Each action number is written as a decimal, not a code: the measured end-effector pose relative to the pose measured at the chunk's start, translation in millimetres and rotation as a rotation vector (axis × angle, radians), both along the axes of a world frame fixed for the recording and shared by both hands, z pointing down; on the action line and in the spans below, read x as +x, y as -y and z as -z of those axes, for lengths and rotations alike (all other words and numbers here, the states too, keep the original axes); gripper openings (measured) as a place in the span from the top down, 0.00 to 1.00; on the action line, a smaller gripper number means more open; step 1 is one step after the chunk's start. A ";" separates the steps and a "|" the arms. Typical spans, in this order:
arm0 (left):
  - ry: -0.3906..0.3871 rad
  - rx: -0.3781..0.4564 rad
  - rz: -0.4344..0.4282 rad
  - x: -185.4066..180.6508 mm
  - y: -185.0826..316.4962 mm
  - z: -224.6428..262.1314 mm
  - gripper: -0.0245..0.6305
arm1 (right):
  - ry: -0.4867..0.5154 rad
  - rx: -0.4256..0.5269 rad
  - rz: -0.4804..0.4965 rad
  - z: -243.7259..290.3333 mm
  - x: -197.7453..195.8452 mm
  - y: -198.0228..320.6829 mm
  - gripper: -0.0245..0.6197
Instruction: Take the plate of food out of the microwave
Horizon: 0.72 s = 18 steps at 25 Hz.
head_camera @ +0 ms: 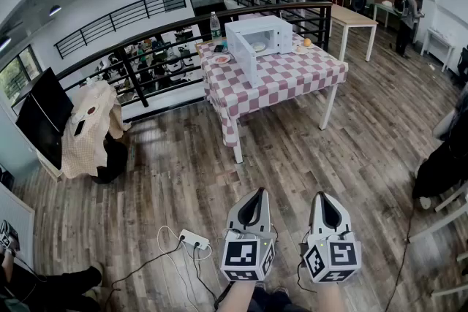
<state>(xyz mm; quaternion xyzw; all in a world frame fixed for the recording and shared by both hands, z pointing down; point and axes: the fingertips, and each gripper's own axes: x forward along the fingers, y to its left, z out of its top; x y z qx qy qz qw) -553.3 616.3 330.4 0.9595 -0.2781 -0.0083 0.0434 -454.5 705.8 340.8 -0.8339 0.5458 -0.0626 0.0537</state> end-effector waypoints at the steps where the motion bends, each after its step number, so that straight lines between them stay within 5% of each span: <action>1: -0.001 0.001 0.000 1.7 -1.2 -0.1 0.93 | -0.001 0.001 0.001 -0.1 1.5 -0.8 0.98; 18: 0.010 -0.003 0.011 29.1 -20.5 -9.0 0.93 | 0.018 0.008 0.049 -7.3 22.2 -13.8 0.98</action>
